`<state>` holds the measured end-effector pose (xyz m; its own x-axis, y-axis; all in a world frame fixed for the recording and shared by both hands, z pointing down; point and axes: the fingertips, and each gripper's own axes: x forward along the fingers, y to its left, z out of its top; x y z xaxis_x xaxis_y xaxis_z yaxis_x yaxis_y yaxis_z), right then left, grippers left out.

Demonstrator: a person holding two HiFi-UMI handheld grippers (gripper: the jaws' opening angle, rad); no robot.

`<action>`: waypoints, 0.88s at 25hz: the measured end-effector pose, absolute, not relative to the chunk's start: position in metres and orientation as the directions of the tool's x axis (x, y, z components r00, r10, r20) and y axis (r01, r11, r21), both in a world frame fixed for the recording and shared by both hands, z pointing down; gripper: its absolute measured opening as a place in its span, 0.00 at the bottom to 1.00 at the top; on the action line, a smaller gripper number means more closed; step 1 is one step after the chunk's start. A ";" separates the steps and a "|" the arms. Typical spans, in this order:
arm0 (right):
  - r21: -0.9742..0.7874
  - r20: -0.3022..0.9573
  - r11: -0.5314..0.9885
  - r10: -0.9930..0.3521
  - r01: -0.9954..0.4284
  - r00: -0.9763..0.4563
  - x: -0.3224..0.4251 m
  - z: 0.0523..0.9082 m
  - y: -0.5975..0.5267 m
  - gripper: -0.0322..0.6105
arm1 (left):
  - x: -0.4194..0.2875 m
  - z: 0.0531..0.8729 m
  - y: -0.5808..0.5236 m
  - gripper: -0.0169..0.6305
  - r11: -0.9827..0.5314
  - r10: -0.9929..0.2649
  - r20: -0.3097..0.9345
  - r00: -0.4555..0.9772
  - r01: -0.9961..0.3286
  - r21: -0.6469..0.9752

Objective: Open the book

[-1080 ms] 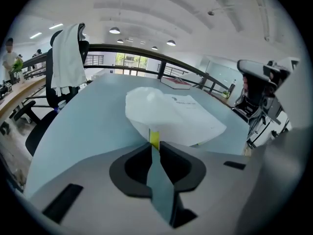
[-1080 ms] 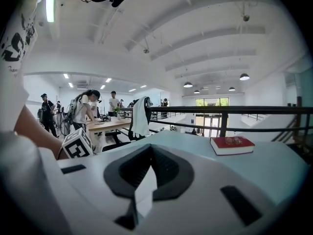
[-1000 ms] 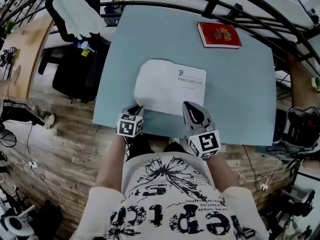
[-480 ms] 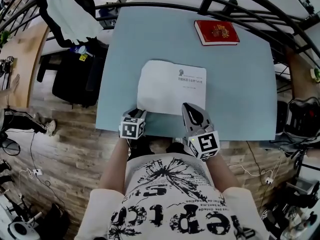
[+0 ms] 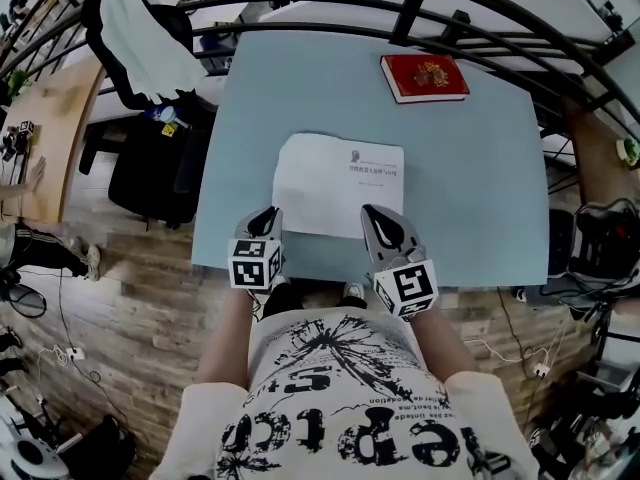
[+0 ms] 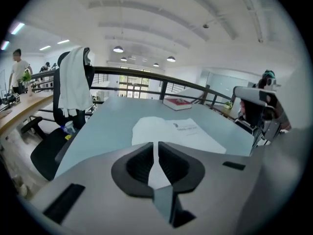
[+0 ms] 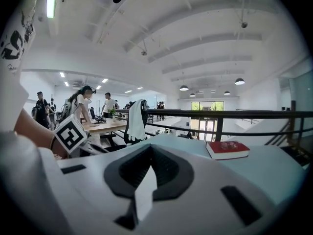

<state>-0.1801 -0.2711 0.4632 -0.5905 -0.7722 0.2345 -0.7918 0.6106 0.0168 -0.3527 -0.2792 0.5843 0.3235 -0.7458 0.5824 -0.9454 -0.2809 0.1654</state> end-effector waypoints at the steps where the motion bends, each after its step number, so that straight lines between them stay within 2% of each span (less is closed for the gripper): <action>1: 0.016 0.230 0.615 -0.770 -0.789 -0.595 -0.179 0.460 -0.271 0.07 | -0.348 0.573 -0.284 0.09 -0.297 -0.760 0.558 0.334 -0.942 0.159; 6: 0.044 0.209 0.621 -0.772 -0.783 -0.600 -0.173 0.444 -0.271 0.07 | -0.318 0.500 -0.304 0.07 -0.403 -0.811 0.395 0.432 -0.901 0.158; 11: 0.099 0.182 0.582 -0.808 -0.807 -0.560 -0.158 0.430 -0.273 0.07 | -0.281 0.422 -0.310 0.06 -0.531 -0.817 0.224 0.532 -0.845 0.069; 18: 0.122 0.155 0.540 -0.839 -0.833 -0.521 -0.142 0.415 -0.277 0.06 | -0.247 0.371 -0.294 0.06 -0.645 -0.760 0.089 0.643 -0.764 0.015; 22: 0.127 0.145 0.512 -0.857 -0.850 -0.495 -0.128 0.408 -0.285 0.06 | -0.233 0.362 -0.287 0.06 -0.691 -0.723 0.058 0.689 -0.723 -0.015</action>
<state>-0.1280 -0.2853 0.4078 -0.4945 -0.8569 0.1454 -0.8496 0.5119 0.1269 -0.2335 -0.2868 0.3621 0.6889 -0.7226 0.0583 -0.7231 -0.6906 -0.0148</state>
